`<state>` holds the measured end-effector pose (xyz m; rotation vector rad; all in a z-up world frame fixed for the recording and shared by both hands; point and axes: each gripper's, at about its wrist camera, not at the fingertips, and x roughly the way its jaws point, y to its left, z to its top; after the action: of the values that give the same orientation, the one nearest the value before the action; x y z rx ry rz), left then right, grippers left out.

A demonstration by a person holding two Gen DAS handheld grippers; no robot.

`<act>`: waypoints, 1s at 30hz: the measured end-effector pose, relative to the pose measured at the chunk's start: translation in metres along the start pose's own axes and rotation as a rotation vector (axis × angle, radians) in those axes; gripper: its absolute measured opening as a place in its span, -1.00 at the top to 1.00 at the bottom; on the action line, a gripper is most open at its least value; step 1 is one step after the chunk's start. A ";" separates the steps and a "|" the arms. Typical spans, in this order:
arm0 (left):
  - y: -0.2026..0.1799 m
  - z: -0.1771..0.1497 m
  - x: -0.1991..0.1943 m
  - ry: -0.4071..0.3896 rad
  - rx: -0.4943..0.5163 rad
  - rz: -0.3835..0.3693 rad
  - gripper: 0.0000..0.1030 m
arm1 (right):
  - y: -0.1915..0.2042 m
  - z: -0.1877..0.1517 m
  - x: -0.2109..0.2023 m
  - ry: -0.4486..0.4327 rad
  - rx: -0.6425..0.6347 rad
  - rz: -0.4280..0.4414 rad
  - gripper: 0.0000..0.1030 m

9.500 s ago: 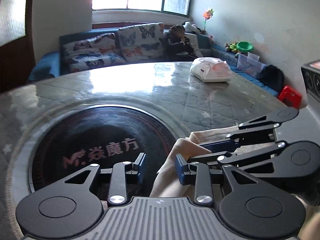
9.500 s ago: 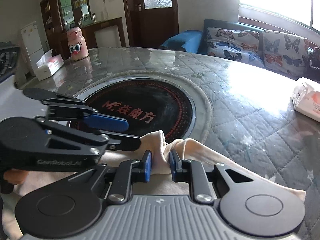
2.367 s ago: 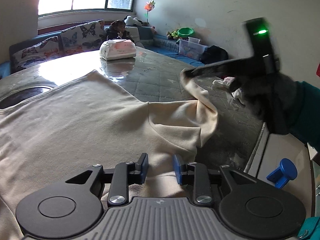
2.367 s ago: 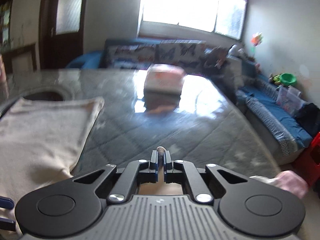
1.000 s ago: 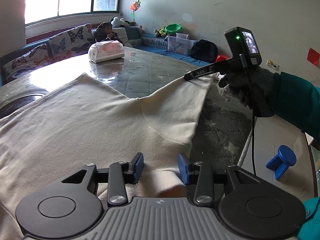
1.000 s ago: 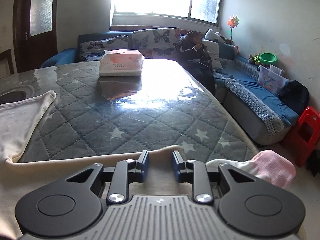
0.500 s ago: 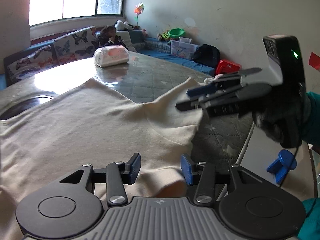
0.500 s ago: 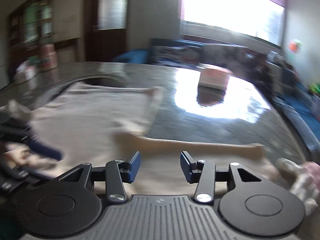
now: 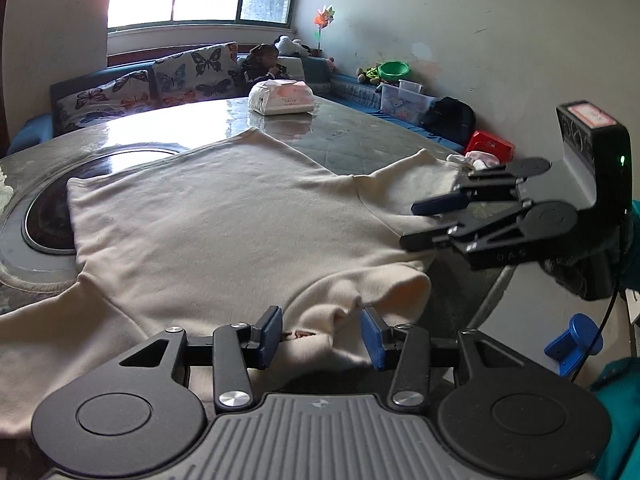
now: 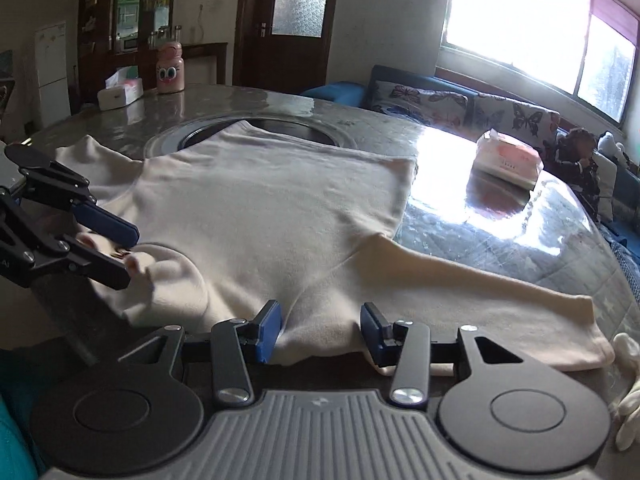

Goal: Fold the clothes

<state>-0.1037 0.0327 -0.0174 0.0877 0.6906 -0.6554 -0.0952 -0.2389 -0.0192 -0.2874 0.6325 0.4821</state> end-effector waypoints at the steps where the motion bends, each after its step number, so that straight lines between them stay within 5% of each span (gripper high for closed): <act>1: 0.001 0.000 -0.002 -0.003 0.002 0.001 0.09 | 0.000 0.002 -0.002 -0.011 0.006 -0.002 0.14; 14: 0.007 0.020 -0.003 -0.024 0.020 0.018 0.08 | -0.017 -0.005 -0.013 -0.023 0.133 0.005 0.25; 30: -0.044 0.061 0.073 0.006 0.089 -0.042 0.08 | -0.136 -0.045 -0.020 0.003 0.490 -0.379 0.25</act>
<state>-0.0525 -0.0588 -0.0093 0.1572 0.6706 -0.7267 -0.0616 -0.3799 -0.0267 0.0600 0.6604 -0.0438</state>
